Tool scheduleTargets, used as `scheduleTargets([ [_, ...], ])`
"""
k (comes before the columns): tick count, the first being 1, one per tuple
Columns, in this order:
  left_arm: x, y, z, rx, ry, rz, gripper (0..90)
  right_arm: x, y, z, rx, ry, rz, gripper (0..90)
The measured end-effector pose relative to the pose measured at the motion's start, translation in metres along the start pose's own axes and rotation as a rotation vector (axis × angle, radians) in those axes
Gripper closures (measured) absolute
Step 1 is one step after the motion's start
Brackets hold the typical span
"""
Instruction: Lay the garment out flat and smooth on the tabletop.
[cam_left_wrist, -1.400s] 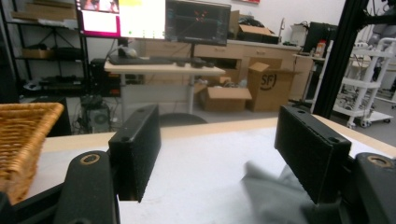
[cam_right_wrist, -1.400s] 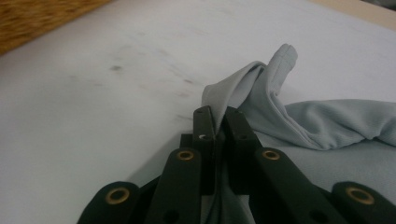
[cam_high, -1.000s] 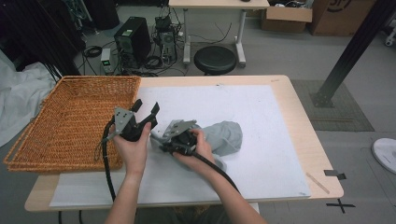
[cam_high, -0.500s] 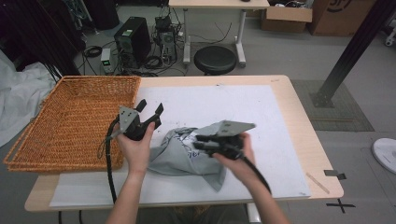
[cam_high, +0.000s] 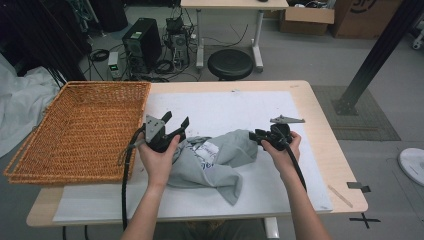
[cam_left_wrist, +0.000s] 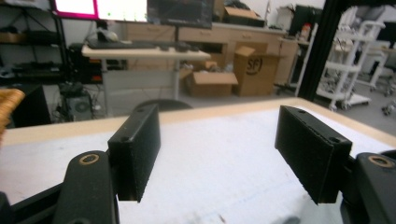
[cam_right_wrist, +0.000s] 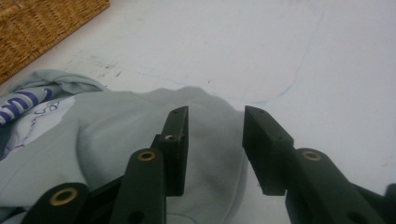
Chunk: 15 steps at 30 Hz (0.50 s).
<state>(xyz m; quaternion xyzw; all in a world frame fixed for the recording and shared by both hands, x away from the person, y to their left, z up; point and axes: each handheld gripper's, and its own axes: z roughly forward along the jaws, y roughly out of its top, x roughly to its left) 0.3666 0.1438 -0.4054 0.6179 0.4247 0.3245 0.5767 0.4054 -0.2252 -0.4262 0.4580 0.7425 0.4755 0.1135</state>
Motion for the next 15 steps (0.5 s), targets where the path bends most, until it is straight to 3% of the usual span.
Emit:
scheduleTargets([
  [1, -0.0019, -0.0035, 0.0026, 0.023, -0.014, 0.01, 31.6, -0.0036, -0.0026, 0.0086, 0.026, 0.032, 0.037, 63.0],
  [2, -0.0019, -0.0035, 0.0026, 0.023, -0.014, 0.01, 31.6, -0.0036, -0.0026, 0.0086, 0.026, 0.032, 0.037, 63.0],
  [3, -0.0027, -0.0056, 0.0043, 0.035, -0.022, 0.014, 31.6, -0.0052, -0.0035, 0.0128, 0.043, 0.044, 0.039, 74.9],
  [4, -0.0027, -0.0062, 0.0049, 0.038, -0.023, 0.015, 31.6, -0.0058, -0.0036, 0.0133, 0.037, 0.057, 0.042, 81.1],
  [5, -0.0027, -0.0062, 0.0049, 0.038, -0.023, 0.015, 31.6, -0.0058, -0.0036, 0.0133, 0.037, 0.057, 0.042, 81.1],
  [7, -0.0024, -0.0063, 0.0054, 0.035, -0.021, 0.009, 31.6, -0.0054, -0.0029, 0.0124, 0.031, 0.046, 0.019, 90.0],
  [15, -0.0034, -0.0085, 0.0082, 0.044, -0.025, 0.007, 31.7, -0.005, 0.002, 0.0092, -0.005, -0.019, -0.037, 90.0],
])
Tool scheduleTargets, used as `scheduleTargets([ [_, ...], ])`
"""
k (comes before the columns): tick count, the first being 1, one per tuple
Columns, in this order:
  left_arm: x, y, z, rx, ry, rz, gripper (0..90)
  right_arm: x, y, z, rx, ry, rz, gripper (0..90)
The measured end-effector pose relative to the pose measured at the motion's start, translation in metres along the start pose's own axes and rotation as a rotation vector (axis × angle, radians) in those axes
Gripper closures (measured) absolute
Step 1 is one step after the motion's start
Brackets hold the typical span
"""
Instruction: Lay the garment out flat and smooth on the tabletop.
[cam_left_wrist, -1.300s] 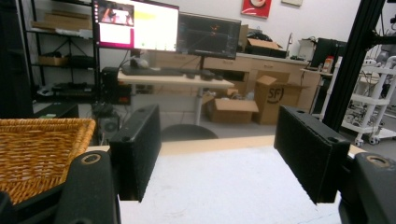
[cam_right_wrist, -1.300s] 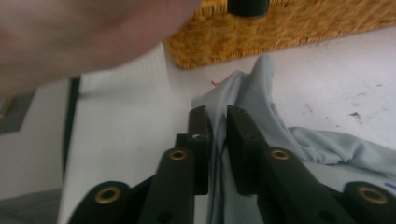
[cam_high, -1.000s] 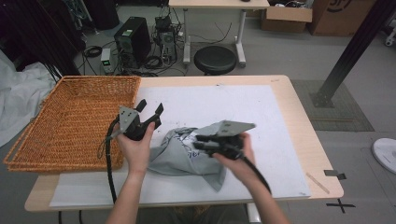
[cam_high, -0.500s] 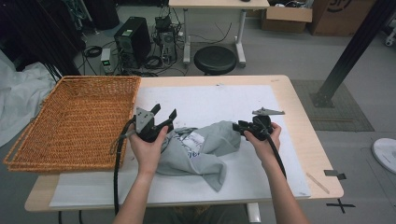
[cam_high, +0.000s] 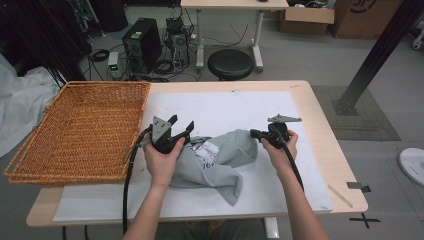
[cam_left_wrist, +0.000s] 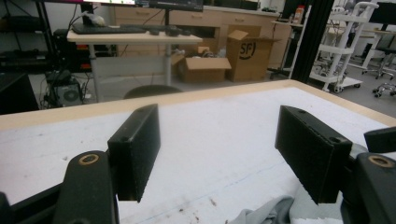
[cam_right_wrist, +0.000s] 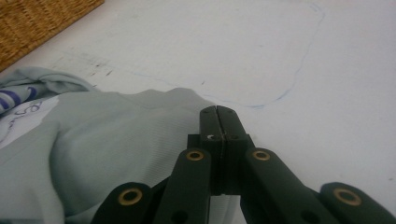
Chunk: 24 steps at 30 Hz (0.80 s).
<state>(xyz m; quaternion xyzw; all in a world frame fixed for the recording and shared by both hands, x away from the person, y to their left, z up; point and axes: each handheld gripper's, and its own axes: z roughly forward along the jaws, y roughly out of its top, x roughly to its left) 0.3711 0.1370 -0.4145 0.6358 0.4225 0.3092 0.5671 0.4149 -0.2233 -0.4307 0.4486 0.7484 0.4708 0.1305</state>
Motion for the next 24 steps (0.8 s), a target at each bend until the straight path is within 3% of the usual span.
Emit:
scheduleTargets([
  [4, 0.001, 0.0, 0.001, -0.006, 0.001, -0.006, 31.8, -0.007, 0.005, 0.0, -0.015, -0.033, 0.0, 90.0],
  [8, 0.002, 0.001, 0.0, -0.005, 0.001, -0.008, 31.8, -0.016, 0.009, -0.001, -0.033, -0.007, 0.03, 90.0],
  [10, 0.003, 0.002, -0.001, -0.011, 0.001, -0.008, 31.8, -0.016, 0.009, -0.004, -0.057, 0.01, 0.034, 80.6],
  [11, 0.003, 0.002, -0.001, -0.011, 0.001, -0.008, 31.8, -0.016, 0.009, -0.004, -0.057, 0.01, 0.034, 80.6],
  [12, 0.003, 0.002, -0.001, -0.013, 0.0, -0.01, 31.8, -0.014, 0.008, -0.005, -0.067, 0.033, 0.038, 73.1],
  [18, 0.004, 0.002, -0.001, -0.015, 0.001, -0.013, 31.7, -0.01, -0.003, -0.005, -0.078, 0.039, 0.094, 62.8],
  [23, 0.004, 0.002, -0.001, -0.016, -0.001, -0.015, 31.7, -0.006, -0.008, 0.003, -0.045, 0.041, 0.096, 59.4],
  [24, 0.004, 0.002, -0.002, -0.016, -0.004, -0.016, 31.6, -0.005, -0.01, 0.008, -0.016, 0.036, 0.103, 64.4],
])
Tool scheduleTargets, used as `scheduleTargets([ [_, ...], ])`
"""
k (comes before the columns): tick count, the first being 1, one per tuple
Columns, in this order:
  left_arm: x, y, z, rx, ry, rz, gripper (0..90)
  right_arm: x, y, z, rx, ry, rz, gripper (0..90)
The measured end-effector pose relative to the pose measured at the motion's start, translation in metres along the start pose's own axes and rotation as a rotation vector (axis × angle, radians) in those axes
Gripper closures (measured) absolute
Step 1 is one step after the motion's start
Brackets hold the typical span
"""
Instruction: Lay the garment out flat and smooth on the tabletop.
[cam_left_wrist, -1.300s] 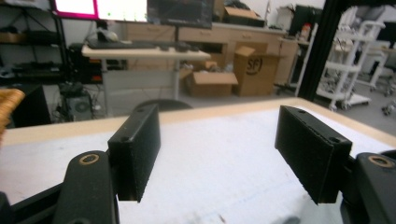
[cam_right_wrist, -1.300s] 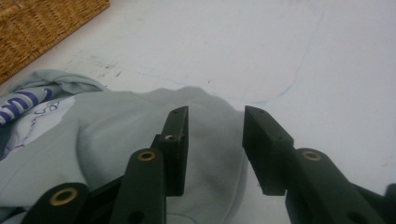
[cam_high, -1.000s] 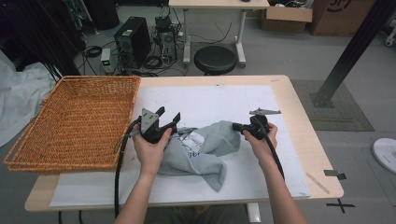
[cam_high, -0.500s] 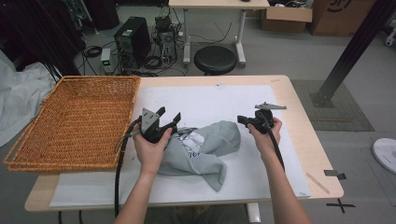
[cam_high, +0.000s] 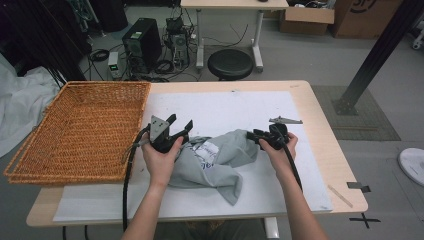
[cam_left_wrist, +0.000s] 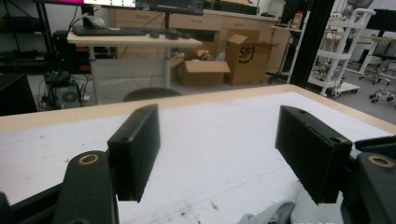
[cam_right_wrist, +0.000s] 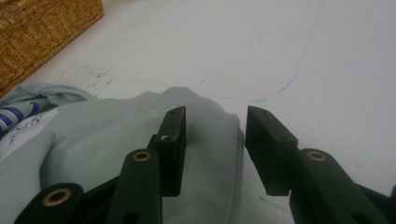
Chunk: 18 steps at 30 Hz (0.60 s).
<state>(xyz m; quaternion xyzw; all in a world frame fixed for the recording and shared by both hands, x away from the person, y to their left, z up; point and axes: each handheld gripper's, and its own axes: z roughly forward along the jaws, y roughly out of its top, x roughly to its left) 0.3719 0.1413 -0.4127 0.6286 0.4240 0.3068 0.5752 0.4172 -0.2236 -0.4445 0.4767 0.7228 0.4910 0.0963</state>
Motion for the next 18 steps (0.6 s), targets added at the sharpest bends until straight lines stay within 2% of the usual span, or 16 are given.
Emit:
scheduleTargets([
  [1, 0.0, 0.0, 0.0, 0.0, -0.001, 0.001, 31.6, -0.001, -0.001, 0.003, 0.019, 0.02, 0.003, 74.1],
  [2, -0.001, 0.0, 0.0, -0.001, -0.003, 0.003, 31.6, -0.001, -0.001, 0.003, 0.019, 0.02, 0.003, 74.1],
  [3, -0.001, 0.0, -0.001, -0.001, -0.005, 0.006, 31.6, -0.002, -0.002, 0.005, 0.04, 0.021, -0.005, 84.7],
  [4, -0.001, 0.0, -0.001, 0.0, -0.006, 0.008, 31.6, -0.006, 0.0, 0.006, 0.042, 0.023, -0.008, 87.3],
  [7, 0.0, -0.001, 0.0, 0.006, -0.007, 0.006, 31.6, -0.01, 0.004, 0.007, 0.022, 0.015, -0.013, 88.1],
  [10, 0.001, -0.005, 0.005, 0.038, -0.017, 0.007, 31.4, -0.012, 0.022, 0.009, 0.022, -0.031, -0.067, 88.4],
  [13, 0.001, -0.008, 0.009, 0.056, -0.029, 0.01, 31.4, -0.009, 0.031, 0.008, 0.002, -0.022, -0.096, 88.3],
  [14, 0.0, -0.012, 0.013, 0.081, -0.056, 0.009, 31.5, -0.005, 0.036, 0.006, -0.002, -0.005, -0.123, 87.6],
  [15, 0.0, -0.012, 0.013, 0.081, -0.056, 0.009, 31.6, -0.004, 0.036, 0.004, -0.009, 0.005, -0.131, 86.2],
  [16, -0.001, -0.015, 0.016, 0.109, -0.083, 0.017, 32.0, -0.002, 0.036, 0.002, -0.015, 0.009, -0.136, 84.0],
  [17, -0.001, -0.015, 0.016, 0.109, -0.083, 0.017, 32.3, -0.002, 0.036, 0.002, -0.015, 0.009, -0.136, 84.0],
  [18, -0.002, -0.018, 0.018, 0.135, -0.101, 0.034, 32.3, -0.002, 0.036, 0.0, -0.019, 0.013, -0.136, 82.5],
])
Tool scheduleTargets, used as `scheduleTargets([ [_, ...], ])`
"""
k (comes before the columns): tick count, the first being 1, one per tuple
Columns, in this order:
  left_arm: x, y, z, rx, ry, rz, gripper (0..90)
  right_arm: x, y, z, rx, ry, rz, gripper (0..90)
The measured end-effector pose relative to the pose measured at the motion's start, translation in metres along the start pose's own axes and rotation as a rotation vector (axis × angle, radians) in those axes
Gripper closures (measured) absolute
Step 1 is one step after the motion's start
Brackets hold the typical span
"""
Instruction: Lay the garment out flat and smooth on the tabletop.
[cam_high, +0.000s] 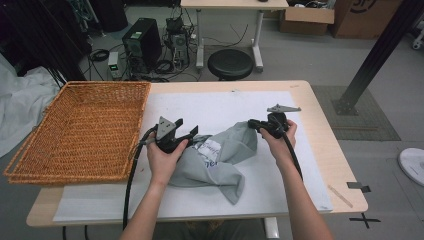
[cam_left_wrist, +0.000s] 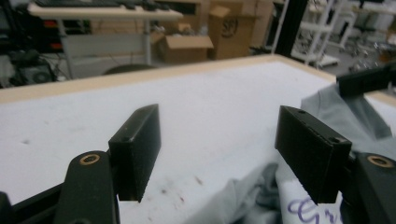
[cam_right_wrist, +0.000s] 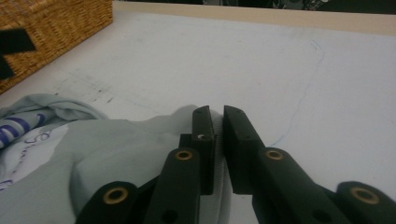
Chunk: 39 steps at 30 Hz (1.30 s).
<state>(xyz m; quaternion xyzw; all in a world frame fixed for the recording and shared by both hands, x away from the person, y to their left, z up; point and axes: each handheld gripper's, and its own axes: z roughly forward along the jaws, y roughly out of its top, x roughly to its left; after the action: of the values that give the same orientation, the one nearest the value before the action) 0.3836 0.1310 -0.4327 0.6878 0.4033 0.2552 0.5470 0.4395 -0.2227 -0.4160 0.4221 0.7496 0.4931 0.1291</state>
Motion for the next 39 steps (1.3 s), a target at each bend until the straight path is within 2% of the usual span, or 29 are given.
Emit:
scheduleTargets([
  [1, 0.0, -0.001, 0.001, 0.015, -0.012, 0.012, 33.6, 0.0, 0.0, -0.004, -0.014, 0.008, 0.0, 80.8],
  [3, -0.003, -0.002, 0.007, 0.1, -0.044, 0.081, 36.1, 0.0, 0.0, -0.019, -0.076, 0.032, 0.01, 77.9],
  [6, -0.008, -0.002, 0.018, 0.179, -0.074, 0.138, 39.0, 0.001, 0.001, -0.033, -0.094, 0.028, -0.004, 78.0],
  [8, -0.009, 0.0, 0.03, 0.281, -0.094, 0.196, 41.4, 0.002, 0.001, -0.04, -0.099, 0.028, -0.014, 78.2],
  [9, -0.009, 0.0, 0.03, 0.281, -0.094, 0.196, 44.4, 0.002, 0.001, -0.04, -0.099, 0.028, -0.014, 78.2],
  [10, -0.009, 0.001, 0.034, 0.327, -0.101, 0.205, 48.5, 0.003, 0.0, -0.047, -0.104, 0.024, -0.024, 78.5],
  [11, -0.01, 0.001, 0.039, 0.385, -0.098, 0.236, 53.7, 0.003, 0.0, -0.05, -0.107, 0.021, -0.027, 78.6],
  [13, -0.009, 0.001, 0.04, 0.402, -0.103, 0.232, 71.9, 0.003, 0.0, -0.052, -0.108, 0.019, -0.029, 78.9],
  [14, -0.007, 0.003, 0.04, 0.398, -0.086, 0.191, 81.1, 0.002, -0.001, -0.055, -0.108, 0.016, -0.029, 79.4],
  [15, -0.007, 0.003, 0.04, 0.398, -0.086, 0.191, 83.3, 0.001, -0.002, -0.056, -0.109, 0.015, -0.026, 79.5],
  [16, -0.004, 0.007, 0.038, 0.325, -0.077, 0.139, 84.4, 0.0, -0.003, -0.057, -0.109, 0.015, -0.025, 79.6],
  [17, -0.004, 0.007, 0.038, 0.325, -0.077, 0.139, 84.8, 0.0, -0.003, -0.057, -0.109, 0.015, -0.025, 79.6],
  [18, -0.002, 0.011, 0.036, 0.281, -0.056, 0.116, 85.2, -0.001, -0.004, -0.057, -0.109, 0.016, -0.02, 79.7],
  [19, -0.002, 0.011, 0.036, 0.281, -0.056, 0.116, 85.5, -0.001, -0.004, -0.057, -0.109, 0.016, -0.02, 79.7],
  [20, 0.001, 0.015, 0.034, 0.212, -0.02, 0.084, 85.7, -0.002, -0.006, -0.055, -0.11, 0.021, -0.012, 79.9],
  [21, 0.002, 0.018, 0.031, 0.158, 0.005, 0.076, 85.7, -0.002, -0.006, -0.054, -0.113, 0.02, -0.01, 80.1],
  [22, 0.004, 0.02, 0.029, 0.097, 0.012, 0.044, 85.7, -0.002, -0.007, -0.053, -0.115, 0.018, -0.008, 80.2],
  [23, 0.004, 0.02, 0.029, 0.097, 0.012, 0.044, 85.7, -0.002, -0.007, -0.053, -0.115, 0.018, -0.008, 80.2],
  [25, 0.006, 0.026, 0.023, -0.029, -0.003, -0.028, 85.6, 0.0, -0.007, -0.049, -0.113, 0.024, -0.005, 79.9],
  [26, 0.008, 0.031, 0.018, -0.143, -0.024, -0.102, 85.6, 0.0, -0.008, -0.047, -0.115, 0.03, 0.0, 79.6],
  [27, 0.008, 0.031, 0.018, -0.143, -0.024, -0.102, 85.6, 0.0, -0.008, -0.047, -0.115, 0.03, 0.0, 79.6],
  [28, 0.008, 0.033, 0.015, -0.171, -0.034, -0.12, 85.6, 0.001, -0.008, -0.045, -0.115, 0.037, 0.005, 79.1],
  [30, 0.008, 0.037, 0.013, -0.195, -0.048, -0.106, 85.5, 0.004, -0.008, -0.038, -0.119, 0.066, 0.023, 75.7],
  [32, 0.007, 0.038, 0.009, -0.206, -0.038, -0.094, 85.5, 0.012, -0.009, -0.023, -0.096, 0.081, 0.023, 70.3],
  [34, 0.009, 0.04, 0.006, -0.228, -0.032, -0.094, 85.5, 0.016, -0.009, -0.013, -0.087, 0.073, 0.045, 64.7],
  [35, 0.009, 0.04, 0.006, -0.228, -0.032, -0.094, 85.4, 0.016, -0.009, -0.013, -0.087, 0.073, 0.045, 64.7],
  [36, 0.011, 0.041, 0.003, -0.247, -0.009, -0.092, 85.3, 0.015, -0.009, -0.002, -0.096, 0.058, 0.07, 57.4],
  [38, 0.012, 0.041, 0.001, -0.261, -0.002, -0.098, 85.3, 0.014, -0.009, 0.003, -0.101, 0.054, 0.091, 57.2],
  [39, 0.012, 0.042, 0.001, -0.265, 0.006, -0.102, 85.1, 0.01, -0.009, 0.014, -0.099, 0.081, 0.118, 58.9],
])
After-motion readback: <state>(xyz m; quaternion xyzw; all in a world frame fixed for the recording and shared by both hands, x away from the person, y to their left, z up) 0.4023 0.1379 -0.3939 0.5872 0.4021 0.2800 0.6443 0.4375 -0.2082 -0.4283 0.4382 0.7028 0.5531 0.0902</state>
